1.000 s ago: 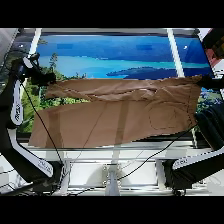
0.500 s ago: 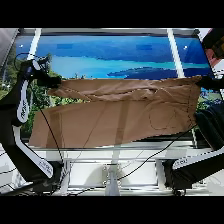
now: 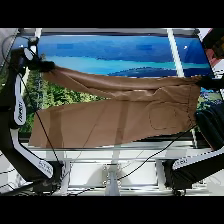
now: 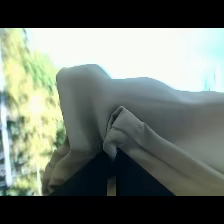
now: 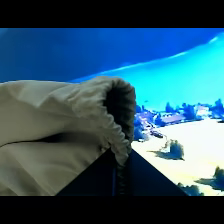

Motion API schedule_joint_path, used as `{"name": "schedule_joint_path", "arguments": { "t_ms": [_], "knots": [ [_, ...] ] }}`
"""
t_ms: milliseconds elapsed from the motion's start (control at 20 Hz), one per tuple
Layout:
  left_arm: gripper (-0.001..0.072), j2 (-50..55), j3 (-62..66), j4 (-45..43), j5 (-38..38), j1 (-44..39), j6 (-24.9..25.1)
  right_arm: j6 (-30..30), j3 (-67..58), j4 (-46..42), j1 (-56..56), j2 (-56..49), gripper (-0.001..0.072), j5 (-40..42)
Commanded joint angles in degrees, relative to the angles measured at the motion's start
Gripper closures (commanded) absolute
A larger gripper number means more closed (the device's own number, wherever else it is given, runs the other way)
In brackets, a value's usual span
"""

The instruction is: Fold the clothes and pants, and hang the long-sleeved shirts on hangers.

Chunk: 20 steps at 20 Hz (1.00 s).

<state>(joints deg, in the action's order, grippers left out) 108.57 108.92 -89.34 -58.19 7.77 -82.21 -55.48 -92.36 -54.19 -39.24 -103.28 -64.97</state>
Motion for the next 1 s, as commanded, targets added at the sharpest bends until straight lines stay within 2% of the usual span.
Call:
{"name": "schedule_joint_path", "arguments": {
  "t_ms": [0, 150, 300, 500, 750, 800, 850, 900, 950],
  "knots": [
    [0.0685, -2.99, 1.03, -0.24, 1.22, 0.11, 4.37, -0.13, -0.02, 0.09, 0.02, 0.00, 0.0677, 0.26],
    [0.0684, -3.37, 1.01, -0.24, -0.57, 0.13, 9.14, -5.44, -0.02, 0.87, 0.02, 0.00, 0.0677, 4.83],
    [0.0683, -3.28, 0.96, -0.26, -2.43, 0.15, 12.24, -5.97, -0.02, 1.42, 0.02, 0.00, 0.0677, 6.29],
    [0.0685, -3.28, 0.72, -1.68, -10.08, 0.13, 21.97, -5.97, -0.02, 1.40, 0.02, 0.00, 0.0677, 6.23],
    [0.0680, -3.23, -2.78, -6.67, -14.64, 0.20, 22.05, -5.99, -0.02, 1.40, 0.02, 0.00, 0.0677, 5.79],
    [0.0543, -3.23, -3.23, -6.64, -15.19, 0.31, 22.08, -5.99, -0.02, 1.42, 0.02, -0.02, 0.0677, 5.77],
    [0.0250, -3.23, -3.41, -6.64, -15.23, 0.33, 21.86, -5.99, -0.02, 1.40, 0.02, 0.00, 0.0677, 5.64],
    [0.0217, -3.28, -3.39, -6.67, -15.19, 0.33, 21.59, -5.99, -0.02, 1.40, 0.02, 0.00, 0.0677, 5.62],
    [0.0221, -3.39, -3.39, -6.67, -15.21, 0.31, 21.57, -5.99, -0.02, 1.40, 0.02, 0.00, 0.0677, 5.64]
  ]
}}
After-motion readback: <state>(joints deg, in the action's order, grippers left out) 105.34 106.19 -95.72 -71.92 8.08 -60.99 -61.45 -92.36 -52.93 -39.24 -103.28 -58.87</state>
